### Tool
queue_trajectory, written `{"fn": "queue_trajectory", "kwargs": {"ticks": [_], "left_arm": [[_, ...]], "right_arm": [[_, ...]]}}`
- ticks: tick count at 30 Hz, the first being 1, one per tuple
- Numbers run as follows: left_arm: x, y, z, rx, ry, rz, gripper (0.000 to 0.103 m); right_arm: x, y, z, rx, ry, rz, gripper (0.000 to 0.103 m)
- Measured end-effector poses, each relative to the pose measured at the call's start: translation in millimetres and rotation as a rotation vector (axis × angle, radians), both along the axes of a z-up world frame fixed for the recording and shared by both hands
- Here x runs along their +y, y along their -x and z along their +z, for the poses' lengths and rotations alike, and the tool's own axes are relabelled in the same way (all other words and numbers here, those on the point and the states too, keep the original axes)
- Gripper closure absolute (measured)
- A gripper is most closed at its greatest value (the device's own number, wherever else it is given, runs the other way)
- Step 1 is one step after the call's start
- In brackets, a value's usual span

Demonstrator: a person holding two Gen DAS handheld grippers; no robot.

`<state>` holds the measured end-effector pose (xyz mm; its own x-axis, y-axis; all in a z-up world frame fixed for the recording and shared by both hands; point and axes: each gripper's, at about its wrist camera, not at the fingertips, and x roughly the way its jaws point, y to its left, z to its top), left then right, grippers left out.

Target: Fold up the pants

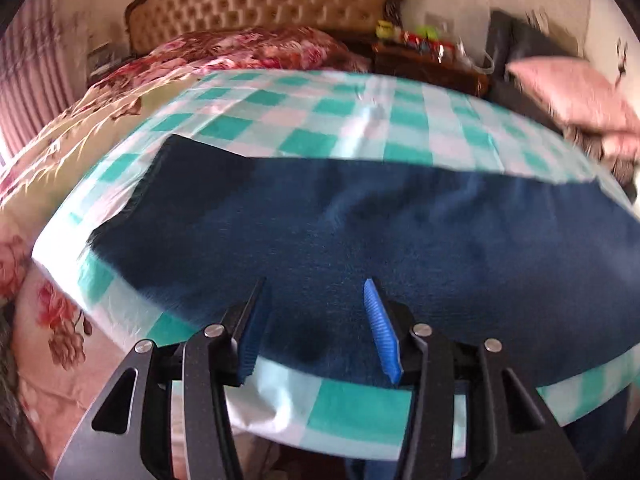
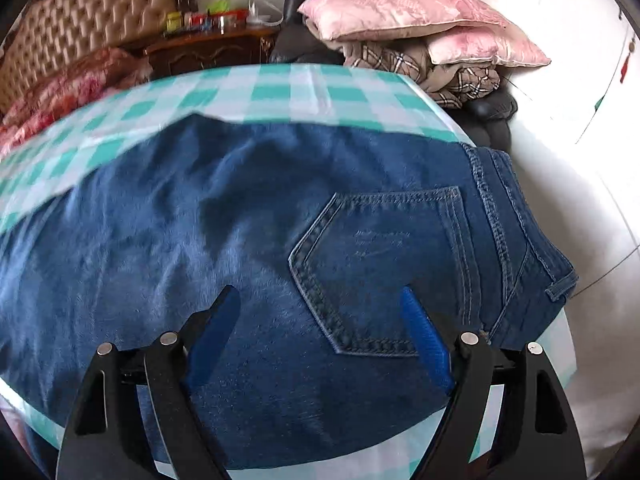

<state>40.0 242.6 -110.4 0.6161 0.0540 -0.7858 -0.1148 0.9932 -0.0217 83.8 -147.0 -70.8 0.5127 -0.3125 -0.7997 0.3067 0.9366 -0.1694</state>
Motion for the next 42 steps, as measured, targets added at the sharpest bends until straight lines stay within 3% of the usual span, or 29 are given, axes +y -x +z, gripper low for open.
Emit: {"fn": "queue_trajectory", "kwargs": {"ticks": [2,6,9,11,13,16,18,21,26,29,33,35,38,42], "left_arm": [[11.4,-8.8,-11.0,0.041,-0.039,0.027,0.054],[68.9,-14.6,-12.5,0.081,-0.118,0.235,0.055],[105.6,-7.1,0.7,0.096,-0.082,0.385,0.055],[97.8,-1.9,15.1,0.037,-0.093,0.342,0.055],[75.9,-3.5,21.6,-0.013,-0.092,0.223,0.049],[50.4,-11.6,13.5,0.012,-0.025,0.101,0.046],[45.3,-17.8,3.4,0.059,-0.06,0.094,0.046],[68.5,-21.6,-11.3,0.123,-0.09,0.188,0.046],[122.2,2.1,5.6,0.077,-0.117,0.378,0.046],[147.5,26.4,19.7,-0.011,-0.004,0.465,0.046],[130.5,46.4,31.0,-0.125,0.085,0.425,0.046],[104.0,48.3,32.4,-0.166,0.12,0.361,0.046],[55.4,31.7,33.7,-0.179,0.119,0.249,0.046],[-60.3,8.8,41.7,-0.184,0.112,-0.003,0.047]], "right_arm": [[3.0,0.6,-4.4,0.022,0.0,0.005,0.025],[0.1,8.2,-16.8,0.056,0.057,0.008,0.025],[-3.9,10.2,-18.8,0.043,0.04,0.01,0.025],[-3.9,9.6,-20.6,0.04,0.05,0.013,0.023],[-1.7,12.1,-21.2,0.033,0.069,0.015,0.023],[-2.1,13.2,-20.3,0.037,0.061,0.016,0.023],[-4.4,16.5,-15.5,0.035,0.074,0.007,0.023],[-16.3,24.7,-2.6,-0.011,0.092,-0.006,0.023],[-62.3,33.9,7.6,-0.026,0.119,-0.101,0.023],[-95.4,44.1,18.3,-0.082,0.125,-0.152,0.023],[-126.2,47.5,-5.5,-0.004,0.161,-0.194,0.024],[-145.0,61.2,-14.2,-0.023,0.09,-0.215,0.024],[-153.0,71.8,-15.9,-0.037,0.041,-0.222,0.023],[-150.8,71.7,-13.1,-0.027,0.059,-0.23,0.023]]}}
